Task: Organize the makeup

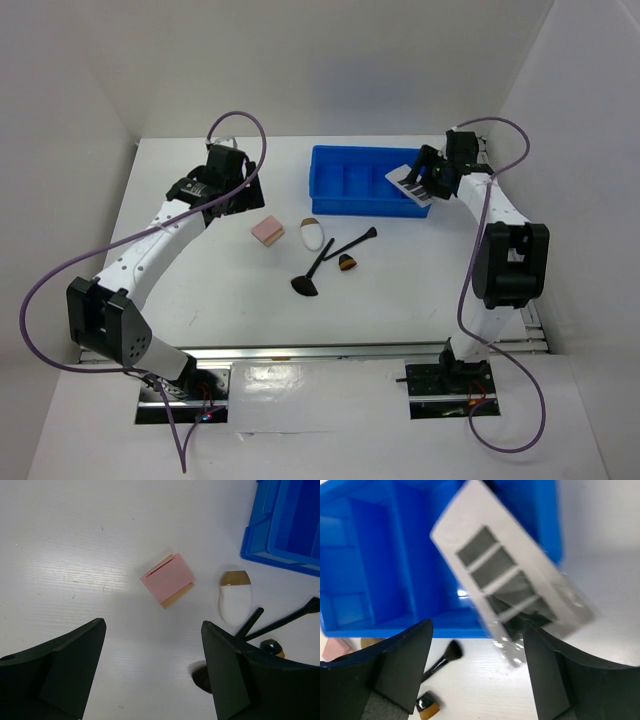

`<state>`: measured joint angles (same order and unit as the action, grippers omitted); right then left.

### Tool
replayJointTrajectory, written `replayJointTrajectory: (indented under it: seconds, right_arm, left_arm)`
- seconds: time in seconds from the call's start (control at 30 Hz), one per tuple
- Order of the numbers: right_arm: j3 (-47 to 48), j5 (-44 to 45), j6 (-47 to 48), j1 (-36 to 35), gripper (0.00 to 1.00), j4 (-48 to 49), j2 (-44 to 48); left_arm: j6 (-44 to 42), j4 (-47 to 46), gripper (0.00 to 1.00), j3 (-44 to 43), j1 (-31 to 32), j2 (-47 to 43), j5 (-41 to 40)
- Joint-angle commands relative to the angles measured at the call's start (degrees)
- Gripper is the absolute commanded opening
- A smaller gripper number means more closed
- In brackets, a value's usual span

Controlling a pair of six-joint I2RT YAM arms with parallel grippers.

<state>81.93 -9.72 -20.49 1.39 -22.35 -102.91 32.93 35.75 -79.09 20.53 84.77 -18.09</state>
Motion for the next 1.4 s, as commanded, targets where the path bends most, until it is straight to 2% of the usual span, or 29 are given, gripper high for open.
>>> replayJointTrajectory:
  seconds: [0.0,0.17,0.33,0.5,0.67,1.0,1.3,1.37]
  right_arm:
    - [-2.8,1.8,-2.4,3.0,0.8,2.0,5.3]
    - [-5.8,1.2,-3.0,7.0,0.89,4.5,7.3]
    - [-8.5,-4.7,-4.7,11.1,0.88,9.2,6.7]
    - [-9.9,-10.9,-7.5,14.1,0.8,12.9,4.4]
    - [-9.9,-15.0,-8.8,15.1,0.8,17.0,1.7]
    - [-8.8,-17.1,-9.4,15.1,0.64,18.8,-3.1]
    - [-8.8,-18.7,-9.4,15.1,0.39,20.6,-4.2]
    - [-8.8,-18.7,-9.4,15.1,0.3,20.6,-4.2]
  left_arm:
    - [-1.2,-1.0,0.91,-2.3,0.0,0.6,0.8]
    - [-1.2,-1.0,0.91,-2.3,0.0,0.6,0.8]
    - [-1.2,-1.0,0.91,-2.3,0.0,1.1,1.3]
    - [-1.2,-1.0,0.91,-2.3,0.0,1.1,1.3]
    - [-1.2,-1.0,0.91,-2.3,0.0,1.6,1.8]
    - [-1.2,-1.0,0.91,-2.3,0.0,2.7,1.8]
    - [-1.2,-0.5,0.91,-2.8,0.0,2.7,1.8]
    - [-1.2,-0.5,0.91,-2.8,0.0,2.7,1.8]
